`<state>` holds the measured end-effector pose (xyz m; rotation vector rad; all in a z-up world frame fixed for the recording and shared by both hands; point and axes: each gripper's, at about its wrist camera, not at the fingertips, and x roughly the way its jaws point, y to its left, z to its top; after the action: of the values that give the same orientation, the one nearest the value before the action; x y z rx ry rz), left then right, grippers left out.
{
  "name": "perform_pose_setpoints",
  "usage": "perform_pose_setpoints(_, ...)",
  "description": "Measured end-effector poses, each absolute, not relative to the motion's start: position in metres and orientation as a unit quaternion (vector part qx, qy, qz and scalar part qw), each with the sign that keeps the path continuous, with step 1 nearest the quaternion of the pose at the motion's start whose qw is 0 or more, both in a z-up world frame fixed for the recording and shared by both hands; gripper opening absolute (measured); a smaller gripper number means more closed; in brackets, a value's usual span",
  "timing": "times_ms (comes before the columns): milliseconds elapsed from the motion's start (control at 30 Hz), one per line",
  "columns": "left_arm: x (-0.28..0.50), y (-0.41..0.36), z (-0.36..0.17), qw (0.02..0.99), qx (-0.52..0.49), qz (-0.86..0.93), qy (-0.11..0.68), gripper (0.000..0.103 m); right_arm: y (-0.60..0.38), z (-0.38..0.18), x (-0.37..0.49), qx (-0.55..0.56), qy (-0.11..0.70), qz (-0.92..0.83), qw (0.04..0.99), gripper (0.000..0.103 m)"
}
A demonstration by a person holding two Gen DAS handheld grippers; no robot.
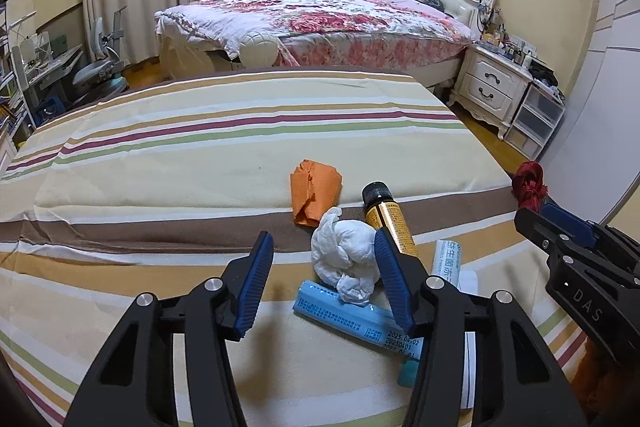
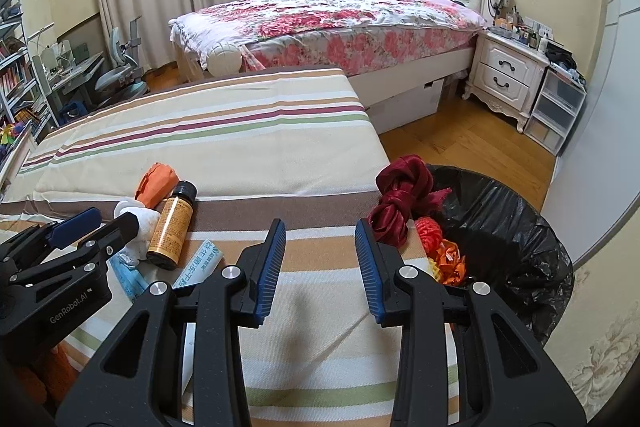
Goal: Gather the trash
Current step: 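Move both open tools back to the white tissue and amber bottle, then grasp the white tissue with the left tool while the right tool grasps the amber bottle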
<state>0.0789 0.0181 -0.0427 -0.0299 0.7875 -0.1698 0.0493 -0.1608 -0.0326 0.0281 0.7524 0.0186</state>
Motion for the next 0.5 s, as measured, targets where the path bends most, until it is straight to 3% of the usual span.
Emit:
perform_pose_setpoints(133,0.081,0.013,-0.041,0.918,-0.013,-0.099,0.384,0.042,-0.16,-0.034,0.049,0.013,0.368,0.01,0.93,0.036)
perform_pose_setpoints(400,0.086,0.005,-0.046,0.912,-0.006,-0.116,0.394,0.042,-0.16,-0.034,0.049,0.013,0.369,0.01,0.929,0.036)
perform_pose_setpoints(500,0.083,0.005,-0.043,0.914,-0.002,-0.117,0.388,0.033,-0.159,-0.034,0.049,0.012,0.368,0.011,0.93,0.036)
